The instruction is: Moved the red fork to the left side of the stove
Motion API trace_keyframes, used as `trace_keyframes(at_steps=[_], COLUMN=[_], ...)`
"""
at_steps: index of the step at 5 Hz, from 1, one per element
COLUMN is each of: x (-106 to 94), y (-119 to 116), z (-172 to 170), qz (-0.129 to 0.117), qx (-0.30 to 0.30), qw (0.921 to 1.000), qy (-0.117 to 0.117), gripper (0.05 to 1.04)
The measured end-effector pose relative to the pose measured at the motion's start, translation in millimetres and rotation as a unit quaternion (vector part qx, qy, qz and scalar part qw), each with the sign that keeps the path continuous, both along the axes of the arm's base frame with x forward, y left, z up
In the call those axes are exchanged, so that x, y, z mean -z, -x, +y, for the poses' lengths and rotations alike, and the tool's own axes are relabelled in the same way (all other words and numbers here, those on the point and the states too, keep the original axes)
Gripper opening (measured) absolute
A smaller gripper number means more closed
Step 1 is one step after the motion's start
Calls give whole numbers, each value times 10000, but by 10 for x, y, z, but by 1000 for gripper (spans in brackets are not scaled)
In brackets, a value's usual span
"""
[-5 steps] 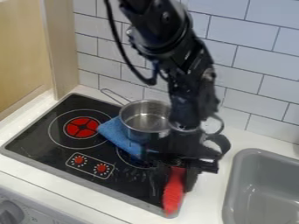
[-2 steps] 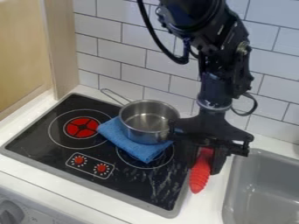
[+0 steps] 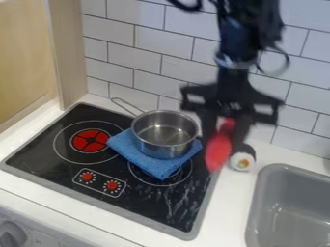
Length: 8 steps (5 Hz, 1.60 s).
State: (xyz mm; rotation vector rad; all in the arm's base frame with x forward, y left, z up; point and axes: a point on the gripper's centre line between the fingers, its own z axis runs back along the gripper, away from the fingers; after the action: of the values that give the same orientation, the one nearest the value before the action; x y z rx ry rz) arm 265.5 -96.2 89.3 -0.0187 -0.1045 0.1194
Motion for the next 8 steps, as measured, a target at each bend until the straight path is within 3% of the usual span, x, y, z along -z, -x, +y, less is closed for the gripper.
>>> trace_keyframes(at_steps=[1,2,3,6,7,8], x=[-139,-329,-347,-62,32,177], y=[22,37,136,429,438,430], z=[253,547,866,1513,1633,1716], qz=[74,-46,37,313,221,384], qx=[-253,-456,-758,-1292,-1391,-1419], qw=[9997,9989,9971,9910,9900,9891], qy=[13,61,54,120,122,43], gripper=[360,360,360,360,359,359])
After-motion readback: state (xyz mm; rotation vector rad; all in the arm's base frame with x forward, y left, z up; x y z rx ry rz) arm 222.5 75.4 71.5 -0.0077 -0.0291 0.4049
